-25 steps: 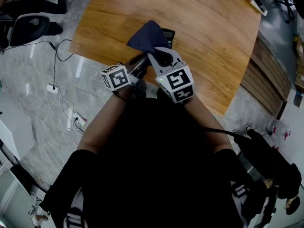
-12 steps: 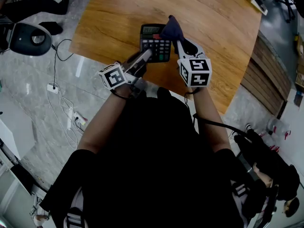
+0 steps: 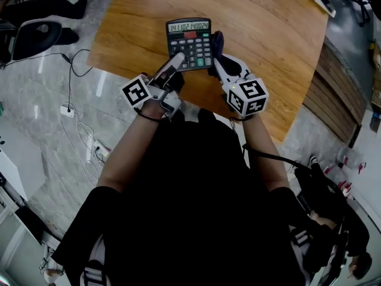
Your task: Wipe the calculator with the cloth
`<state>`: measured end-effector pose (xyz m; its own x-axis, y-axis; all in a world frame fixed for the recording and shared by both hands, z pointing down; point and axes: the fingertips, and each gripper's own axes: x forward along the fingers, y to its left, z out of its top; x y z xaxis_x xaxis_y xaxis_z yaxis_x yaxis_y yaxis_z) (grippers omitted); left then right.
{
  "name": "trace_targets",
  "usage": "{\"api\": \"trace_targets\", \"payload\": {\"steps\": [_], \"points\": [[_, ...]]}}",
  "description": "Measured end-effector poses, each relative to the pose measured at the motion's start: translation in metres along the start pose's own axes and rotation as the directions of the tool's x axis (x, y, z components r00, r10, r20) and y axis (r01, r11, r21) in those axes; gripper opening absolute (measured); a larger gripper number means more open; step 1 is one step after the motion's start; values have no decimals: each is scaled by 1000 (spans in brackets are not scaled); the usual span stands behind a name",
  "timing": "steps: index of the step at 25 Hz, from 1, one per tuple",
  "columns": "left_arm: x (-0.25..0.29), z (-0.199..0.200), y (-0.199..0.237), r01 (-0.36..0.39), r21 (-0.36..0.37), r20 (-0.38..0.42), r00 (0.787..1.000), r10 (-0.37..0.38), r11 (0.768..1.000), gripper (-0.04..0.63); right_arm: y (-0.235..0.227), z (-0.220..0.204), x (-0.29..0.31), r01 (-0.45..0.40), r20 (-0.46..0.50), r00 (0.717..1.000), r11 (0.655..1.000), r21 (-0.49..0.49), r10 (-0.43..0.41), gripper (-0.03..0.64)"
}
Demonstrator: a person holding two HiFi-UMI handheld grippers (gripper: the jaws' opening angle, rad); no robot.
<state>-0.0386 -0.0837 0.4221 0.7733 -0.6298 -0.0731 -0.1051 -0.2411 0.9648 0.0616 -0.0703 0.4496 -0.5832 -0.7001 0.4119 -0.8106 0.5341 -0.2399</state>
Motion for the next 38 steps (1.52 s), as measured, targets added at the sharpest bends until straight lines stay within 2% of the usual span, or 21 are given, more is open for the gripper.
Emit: {"api": "trace_targets", "payload": {"steps": [4,7,10,13,17,25,29,33,38], "points": [[1,13,-13,52,-80,52,997,-48,995,72,37,-1,-6,-175,69,981,980,-96,182,46],[4,15,-24,80,-108,61,995,-73,991,72,66,3,-14,-304,130,937,941,-147,323,46],[5,12,-27,95,-151,66,994,-85,984,72,77,9,-20,-379,184,900,918,-118,395,46],[6,8,-29,109,-209,76,993,-95,972,72,71,16,-25,-417,240,878,908,-43,415,46],[3,-9,-42,118,-227,49,993,-109,967,72,48,23,-39,-405,309,873,914,30,377,46],[1,-39,-53,129,-230,-31,990,-139,965,72,-4,43,-37,-316,331,896,949,1,298,46],[1,-43,-58,134,-231,-64,986,-152,964,72,-11,55,-25,-339,352,883,941,23,310,46],[-2,-43,-60,142,-235,-61,985,-161,962,72,15,56,-14,-448,350,840,894,20,414,46],[-1,-39,-69,165,-214,-54,982,-180,963,72,56,44,-29,-643,320,731,765,28,602,46]]}}
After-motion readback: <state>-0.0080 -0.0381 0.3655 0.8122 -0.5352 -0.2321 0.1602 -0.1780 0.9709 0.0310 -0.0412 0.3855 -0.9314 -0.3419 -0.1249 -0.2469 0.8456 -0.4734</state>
